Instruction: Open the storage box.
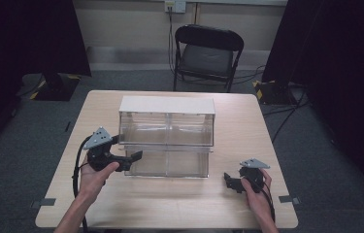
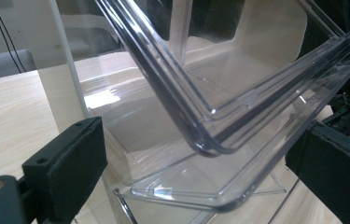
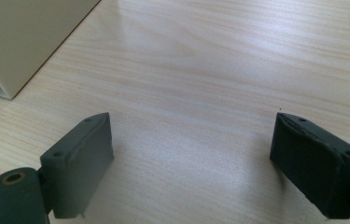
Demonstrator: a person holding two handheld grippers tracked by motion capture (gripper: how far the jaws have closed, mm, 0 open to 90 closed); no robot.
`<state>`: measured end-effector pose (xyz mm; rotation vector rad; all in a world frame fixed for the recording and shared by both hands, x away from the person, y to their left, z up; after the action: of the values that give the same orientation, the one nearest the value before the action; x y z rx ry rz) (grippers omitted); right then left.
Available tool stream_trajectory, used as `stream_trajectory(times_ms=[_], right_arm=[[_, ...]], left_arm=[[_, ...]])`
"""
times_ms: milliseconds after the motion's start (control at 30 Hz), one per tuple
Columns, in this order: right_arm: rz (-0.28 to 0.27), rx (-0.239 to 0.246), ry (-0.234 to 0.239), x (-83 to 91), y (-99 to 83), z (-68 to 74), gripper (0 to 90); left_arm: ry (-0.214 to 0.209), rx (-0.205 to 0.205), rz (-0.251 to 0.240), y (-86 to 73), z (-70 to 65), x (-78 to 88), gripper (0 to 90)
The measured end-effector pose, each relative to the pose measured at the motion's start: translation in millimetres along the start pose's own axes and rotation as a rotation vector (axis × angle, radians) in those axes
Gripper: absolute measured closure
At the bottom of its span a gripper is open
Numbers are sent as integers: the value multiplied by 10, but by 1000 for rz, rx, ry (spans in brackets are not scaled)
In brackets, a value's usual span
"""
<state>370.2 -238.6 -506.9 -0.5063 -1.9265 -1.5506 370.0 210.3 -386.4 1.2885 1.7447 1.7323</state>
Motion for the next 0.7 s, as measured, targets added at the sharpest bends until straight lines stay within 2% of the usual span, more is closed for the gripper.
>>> stream_trajectory(times_ms=[700], right_arm=[[0,0,0,0,0,0,123]], left_arm=[[-2,-3,6,-2,4,3,51]])
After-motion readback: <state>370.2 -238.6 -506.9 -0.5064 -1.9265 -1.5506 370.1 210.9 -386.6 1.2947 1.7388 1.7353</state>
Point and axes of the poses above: each handheld gripper's, and its own axes: x roughly backward along the jaws, y roughly out of its top, z roughly to its left, the point moved 1 cm from there along -x, roughly forward along the jaws, and after that the axes turned 10 degrees about -y, right-handed, at the moved point
